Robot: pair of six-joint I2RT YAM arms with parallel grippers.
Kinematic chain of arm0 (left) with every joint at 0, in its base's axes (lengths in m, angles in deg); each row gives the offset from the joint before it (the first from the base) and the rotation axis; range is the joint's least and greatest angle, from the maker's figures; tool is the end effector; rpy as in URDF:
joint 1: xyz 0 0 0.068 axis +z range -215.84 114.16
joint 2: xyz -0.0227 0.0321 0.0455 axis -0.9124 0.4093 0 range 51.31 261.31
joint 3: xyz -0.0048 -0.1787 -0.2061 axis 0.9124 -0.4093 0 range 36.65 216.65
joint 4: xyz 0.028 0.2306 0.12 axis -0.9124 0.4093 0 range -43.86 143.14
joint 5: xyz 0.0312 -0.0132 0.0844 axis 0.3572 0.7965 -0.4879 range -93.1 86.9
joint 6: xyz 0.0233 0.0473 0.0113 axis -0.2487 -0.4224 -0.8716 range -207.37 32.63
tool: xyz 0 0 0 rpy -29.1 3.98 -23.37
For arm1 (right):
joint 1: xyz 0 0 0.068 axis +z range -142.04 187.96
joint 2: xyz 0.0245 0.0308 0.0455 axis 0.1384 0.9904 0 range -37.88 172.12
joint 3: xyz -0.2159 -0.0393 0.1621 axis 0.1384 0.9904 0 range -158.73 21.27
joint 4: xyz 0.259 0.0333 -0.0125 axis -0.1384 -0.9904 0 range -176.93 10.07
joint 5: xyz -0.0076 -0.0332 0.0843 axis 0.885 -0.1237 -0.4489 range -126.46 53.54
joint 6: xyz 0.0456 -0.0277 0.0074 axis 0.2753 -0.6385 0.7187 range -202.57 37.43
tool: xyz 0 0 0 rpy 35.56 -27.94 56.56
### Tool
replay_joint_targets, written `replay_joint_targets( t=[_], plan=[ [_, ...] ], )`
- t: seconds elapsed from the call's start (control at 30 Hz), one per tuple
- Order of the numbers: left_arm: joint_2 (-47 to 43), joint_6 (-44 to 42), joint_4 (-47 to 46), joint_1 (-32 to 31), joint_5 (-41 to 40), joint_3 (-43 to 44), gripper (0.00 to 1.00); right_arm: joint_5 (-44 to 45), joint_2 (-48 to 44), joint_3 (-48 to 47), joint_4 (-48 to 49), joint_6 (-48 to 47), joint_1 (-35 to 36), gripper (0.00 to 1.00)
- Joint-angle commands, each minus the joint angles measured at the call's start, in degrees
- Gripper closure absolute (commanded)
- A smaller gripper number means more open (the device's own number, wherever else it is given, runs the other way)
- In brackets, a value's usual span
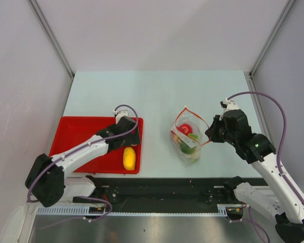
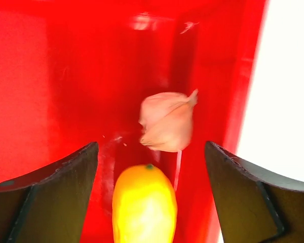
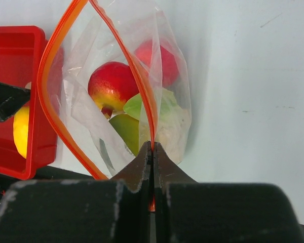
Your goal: Open the zip-top bag and remove the fake food
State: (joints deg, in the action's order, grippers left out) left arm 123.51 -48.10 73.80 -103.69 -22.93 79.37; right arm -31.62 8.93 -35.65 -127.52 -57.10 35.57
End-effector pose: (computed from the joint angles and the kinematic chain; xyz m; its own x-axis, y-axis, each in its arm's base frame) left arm 0.1973 -0.1379 0.2062 -0.7868 -0.1426 -0.6005 -0.0855 0.9887 -0.1229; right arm 0.1403 0.0700 0.3415 -0.6597 0.1384 -0.7386 -0.1316 0.9464 0.2950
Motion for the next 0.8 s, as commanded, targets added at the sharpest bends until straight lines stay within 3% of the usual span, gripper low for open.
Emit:
replay_joint_targets(
  t=[0.0, 0.1, 0.17, 0.27, 0.43, 0.6, 0.77],
  plan=[
    [-9.2, 0.5, 2.4, 0.1, 3.5, 4.1, 0.12, -1.1, -0.1, -1.0, 2.5, -0.3, -0.2, 1.0],
    [-15.6, 0.4, -0.7, 0.1, 12.4, 3.9, 0.15, -2.2, 0.1, -1.1, 2.4, -0.8, -0.2, 1.0],
    [-18.7, 3.3, -7.9, 0.1, 22.7, 2.1, 0.17, -2.6, 0.2, -1.5, 1.7, -0.4, -0.3, 1.0],
    [-20.5, 9.6, -18.2, -0.8, 29.7, 0.0, 0.2, -3.4, 0.3, -1.3, 0.0, 0.4, -0.2, 1.0],
    [-17.1, 12.3, -29.0, -7.5, 29.5, 0.8, 0.21, -2.7, 1.1, -1.4, -1.1, 0.8, -0.1, 1.0],
    [-10.0, 10.0, -30.9, -14.8, 29.7, 6.6, 0.21, -3.8, 2.8, -1.4, -0.4, -0.2, 0.0, 1.0],
    [-3.9, 9.9, -33.2, -17.5, 29.9, 13.1, 0.21, -3.7, 3.4, -1.5, -0.7, -1.3, 0.8, 1.0]
  ],
)
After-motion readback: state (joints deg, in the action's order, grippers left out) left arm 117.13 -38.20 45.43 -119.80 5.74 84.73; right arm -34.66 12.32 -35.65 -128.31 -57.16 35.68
